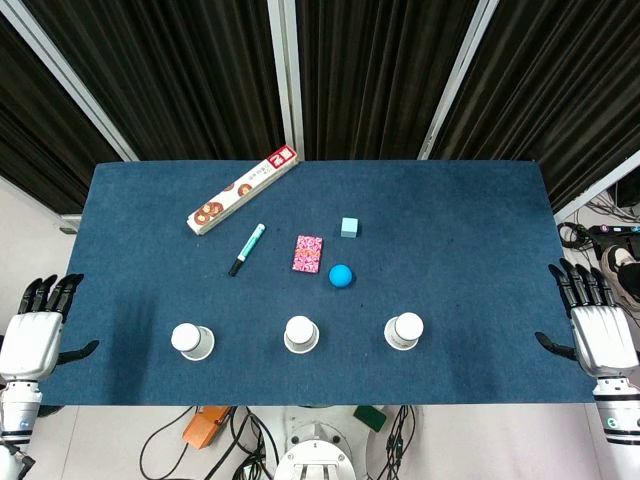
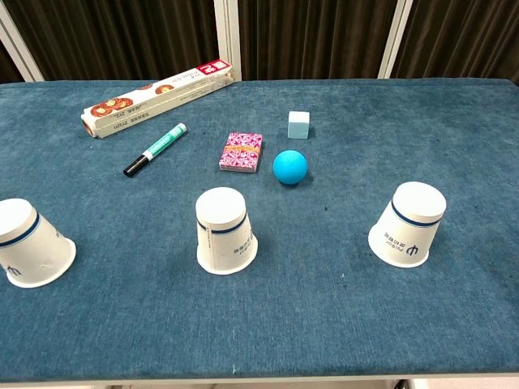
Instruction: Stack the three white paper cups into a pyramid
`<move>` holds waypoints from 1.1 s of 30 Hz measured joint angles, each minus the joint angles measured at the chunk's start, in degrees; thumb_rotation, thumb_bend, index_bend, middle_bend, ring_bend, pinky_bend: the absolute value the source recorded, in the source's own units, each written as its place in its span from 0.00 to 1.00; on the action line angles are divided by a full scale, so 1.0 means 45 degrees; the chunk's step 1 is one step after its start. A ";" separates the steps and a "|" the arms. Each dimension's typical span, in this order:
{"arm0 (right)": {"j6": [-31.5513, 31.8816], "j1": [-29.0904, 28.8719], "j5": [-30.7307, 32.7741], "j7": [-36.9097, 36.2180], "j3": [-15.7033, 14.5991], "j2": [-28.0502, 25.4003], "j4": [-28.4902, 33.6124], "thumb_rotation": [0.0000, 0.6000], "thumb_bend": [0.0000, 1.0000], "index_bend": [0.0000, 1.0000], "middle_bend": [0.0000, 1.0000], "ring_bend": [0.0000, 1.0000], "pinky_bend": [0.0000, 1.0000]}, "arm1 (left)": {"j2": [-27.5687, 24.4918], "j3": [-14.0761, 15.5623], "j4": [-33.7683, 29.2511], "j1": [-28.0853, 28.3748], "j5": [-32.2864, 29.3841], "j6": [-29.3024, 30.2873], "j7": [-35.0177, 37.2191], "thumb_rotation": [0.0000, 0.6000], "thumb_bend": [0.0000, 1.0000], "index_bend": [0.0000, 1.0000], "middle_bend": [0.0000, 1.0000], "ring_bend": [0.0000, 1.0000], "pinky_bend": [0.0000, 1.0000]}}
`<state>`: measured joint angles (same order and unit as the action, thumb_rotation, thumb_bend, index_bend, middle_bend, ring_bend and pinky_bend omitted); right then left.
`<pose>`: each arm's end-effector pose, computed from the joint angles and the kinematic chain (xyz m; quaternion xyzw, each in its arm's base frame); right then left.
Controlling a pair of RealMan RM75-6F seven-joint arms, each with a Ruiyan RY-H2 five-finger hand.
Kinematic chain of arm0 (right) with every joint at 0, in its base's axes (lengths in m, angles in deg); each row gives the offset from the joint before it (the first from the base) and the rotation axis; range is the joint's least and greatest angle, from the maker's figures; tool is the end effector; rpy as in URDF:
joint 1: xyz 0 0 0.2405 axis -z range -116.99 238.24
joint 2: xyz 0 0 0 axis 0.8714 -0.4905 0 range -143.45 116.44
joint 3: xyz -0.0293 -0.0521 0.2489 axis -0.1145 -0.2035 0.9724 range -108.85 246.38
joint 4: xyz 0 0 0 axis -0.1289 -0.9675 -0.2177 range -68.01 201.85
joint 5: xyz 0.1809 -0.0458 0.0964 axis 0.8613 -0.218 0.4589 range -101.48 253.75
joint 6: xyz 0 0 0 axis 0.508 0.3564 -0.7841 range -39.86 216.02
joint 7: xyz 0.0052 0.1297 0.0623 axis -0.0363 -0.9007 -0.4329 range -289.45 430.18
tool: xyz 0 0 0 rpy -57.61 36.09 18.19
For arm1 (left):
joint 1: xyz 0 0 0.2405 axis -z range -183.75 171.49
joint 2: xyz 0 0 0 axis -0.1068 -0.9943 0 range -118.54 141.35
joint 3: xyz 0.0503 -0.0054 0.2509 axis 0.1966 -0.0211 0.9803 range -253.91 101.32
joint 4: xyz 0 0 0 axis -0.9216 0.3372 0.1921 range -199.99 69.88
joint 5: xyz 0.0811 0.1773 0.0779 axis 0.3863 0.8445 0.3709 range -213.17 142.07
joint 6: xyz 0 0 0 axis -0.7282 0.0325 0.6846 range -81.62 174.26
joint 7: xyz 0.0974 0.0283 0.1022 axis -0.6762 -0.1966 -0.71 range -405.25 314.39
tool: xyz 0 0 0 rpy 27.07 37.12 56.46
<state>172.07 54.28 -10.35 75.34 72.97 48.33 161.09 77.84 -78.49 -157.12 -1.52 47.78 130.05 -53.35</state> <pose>-0.3005 -0.1935 0.1690 0.6186 -0.3472 0.3735 0.5978 -0.3174 0.1768 0.1440 -0.6071 -0.3791 -0.3384 0.6109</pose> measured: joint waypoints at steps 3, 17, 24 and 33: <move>0.0192 0.0116 -0.0005 0.0043 0.0008 -0.0036 0.0080 1.00 0.24 0.00 0.07 0.00 0.06 | -0.0012 0.0019 -0.0066 0.0034 0.0219 0.0064 0.0087 1.00 0.13 0.13 0.13 0.08 0.01; 0.0990 0.0514 -0.0379 -0.0203 -0.0046 -0.0249 0.0058 1.00 0.24 0.00 0.07 0.00 0.06 | -0.0420 0.0598 -0.1343 0.1306 0.1647 -0.1898 -0.0068 1.00 0.14 0.22 0.13 0.09 0.01; 0.0990 0.0575 -0.0292 -0.0367 -0.0028 -0.0195 -0.0115 1.00 0.24 0.00 0.07 0.00 0.06 | -0.0430 0.0836 -0.1889 0.2005 0.1302 -0.3467 -0.0907 1.00 0.20 0.26 0.14 0.09 0.01; 0.0769 0.0430 -0.0319 -0.0397 0.0012 -0.0088 -0.0201 1.00 0.24 0.00 0.07 0.00 0.06 | 0.0149 0.0965 -0.1709 0.2568 0.0725 -0.4391 -0.1213 1.00 0.23 0.27 0.14 0.09 0.01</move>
<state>175.53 56.21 -11.78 73.55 73.02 47.93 160.18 78.51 -74.14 -164.81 10.04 51.04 110.30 -58.81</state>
